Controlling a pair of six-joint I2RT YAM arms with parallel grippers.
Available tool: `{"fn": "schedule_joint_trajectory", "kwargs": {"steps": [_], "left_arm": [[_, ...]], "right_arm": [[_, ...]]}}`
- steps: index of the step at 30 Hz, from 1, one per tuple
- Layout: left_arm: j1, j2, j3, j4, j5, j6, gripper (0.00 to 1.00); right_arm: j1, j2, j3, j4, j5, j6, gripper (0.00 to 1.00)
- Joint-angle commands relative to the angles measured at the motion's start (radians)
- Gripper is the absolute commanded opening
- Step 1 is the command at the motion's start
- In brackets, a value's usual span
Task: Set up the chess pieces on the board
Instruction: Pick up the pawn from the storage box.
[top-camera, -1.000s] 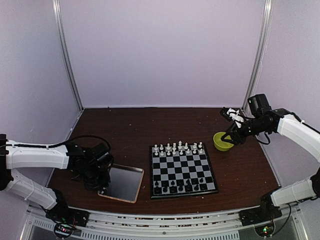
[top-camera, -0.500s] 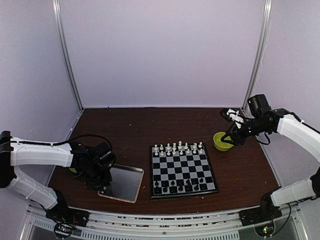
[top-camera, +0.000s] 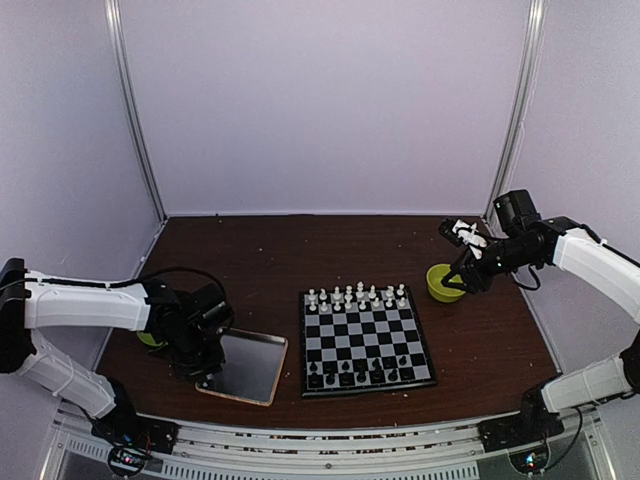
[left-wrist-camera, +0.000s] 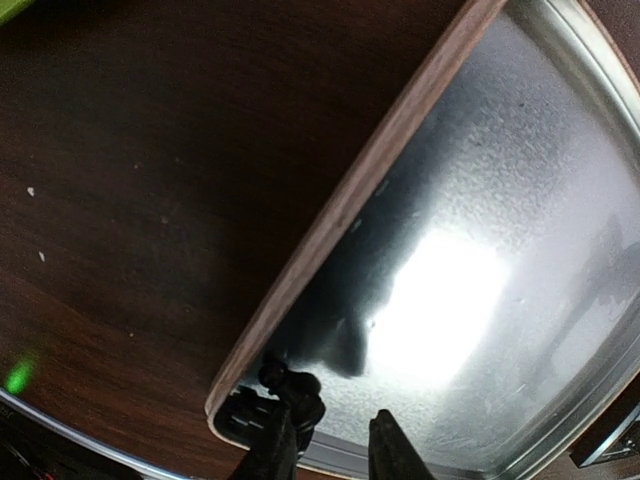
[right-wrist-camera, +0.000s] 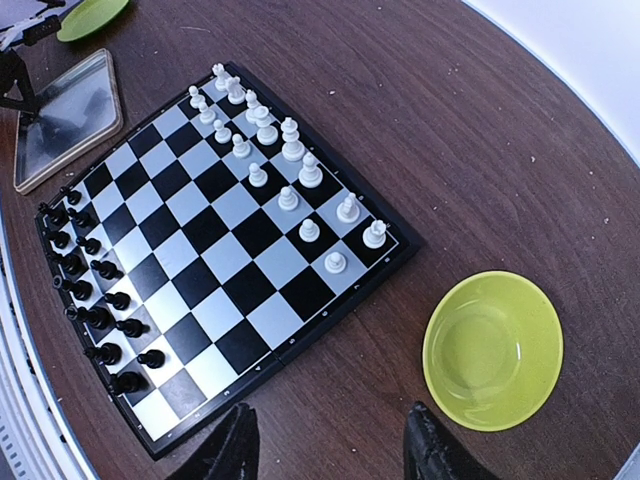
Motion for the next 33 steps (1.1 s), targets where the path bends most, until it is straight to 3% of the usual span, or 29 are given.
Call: {"fn": "schedule_joint_trajectory", "kwargs": {"steps": [1,15,24,33], "left_arm": [[0.006,0.019,0.019,-0.023,0.003,-0.019,0.26],[0.018,0.119,0.036,0.002,0.0,0.012,0.26],[0.02,0.204,0.089,0.02,0.024,0.107,0.15],[0.004,0.24,0.209,0.033,0.017,0.441,0.06]], "right_arm": [[-0.007,0.005,0.025,-0.008,-0.015,-0.008,0.49],[-0.007,0.01,0.025,-0.015,-0.018,-0.013,0.49],[-0.008,0.014,0.025,-0.02,-0.023,-0.015,0.49],[-0.009,0.016,0.028,-0.022,-0.028,-0.012,0.49]]}}
